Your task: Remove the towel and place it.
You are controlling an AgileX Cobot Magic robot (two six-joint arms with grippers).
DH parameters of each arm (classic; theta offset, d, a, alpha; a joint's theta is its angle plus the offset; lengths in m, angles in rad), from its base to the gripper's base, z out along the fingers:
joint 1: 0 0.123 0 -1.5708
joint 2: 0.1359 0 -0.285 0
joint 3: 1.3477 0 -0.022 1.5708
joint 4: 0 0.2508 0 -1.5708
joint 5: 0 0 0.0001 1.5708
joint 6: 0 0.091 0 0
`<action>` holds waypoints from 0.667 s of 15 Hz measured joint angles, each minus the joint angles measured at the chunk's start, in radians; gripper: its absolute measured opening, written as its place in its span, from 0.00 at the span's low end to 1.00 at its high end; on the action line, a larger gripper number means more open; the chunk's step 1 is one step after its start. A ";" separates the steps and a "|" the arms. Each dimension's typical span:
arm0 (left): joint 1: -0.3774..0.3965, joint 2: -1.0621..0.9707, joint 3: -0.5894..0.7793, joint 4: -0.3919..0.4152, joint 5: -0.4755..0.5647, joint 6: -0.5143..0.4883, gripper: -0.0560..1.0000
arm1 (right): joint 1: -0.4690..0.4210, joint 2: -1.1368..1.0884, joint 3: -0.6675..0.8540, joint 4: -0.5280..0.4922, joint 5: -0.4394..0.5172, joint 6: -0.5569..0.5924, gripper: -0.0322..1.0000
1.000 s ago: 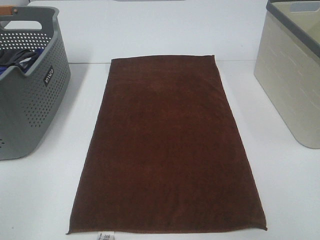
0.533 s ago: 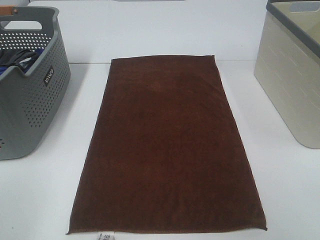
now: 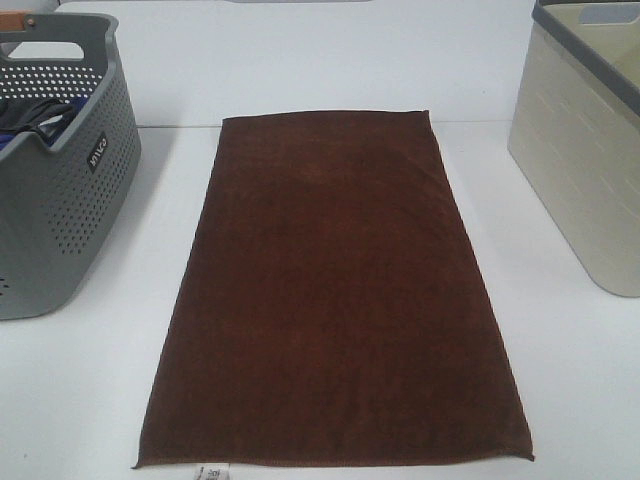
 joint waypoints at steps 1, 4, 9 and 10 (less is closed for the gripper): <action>0.000 0.000 0.000 0.000 0.000 0.000 0.68 | 0.000 0.000 0.000 0.000 0.000 0.000 0.69; 0.000 0.000 0.000 0.000 0.000 0.000 0.68 | 0.000 0.000 0.000 0.000 0.000 0.000 0.69; 0.007 0.000 0.000 0.000 0.000 0.000 0.68 | 0.000 0.000 0.000 0.000 0.000 0.000 0.69; 0.035 -0.004 0.000 0.000 0.000 0.000 0.68 | 0.000 0.000 0.000 0.000 0.000 0.000 0.69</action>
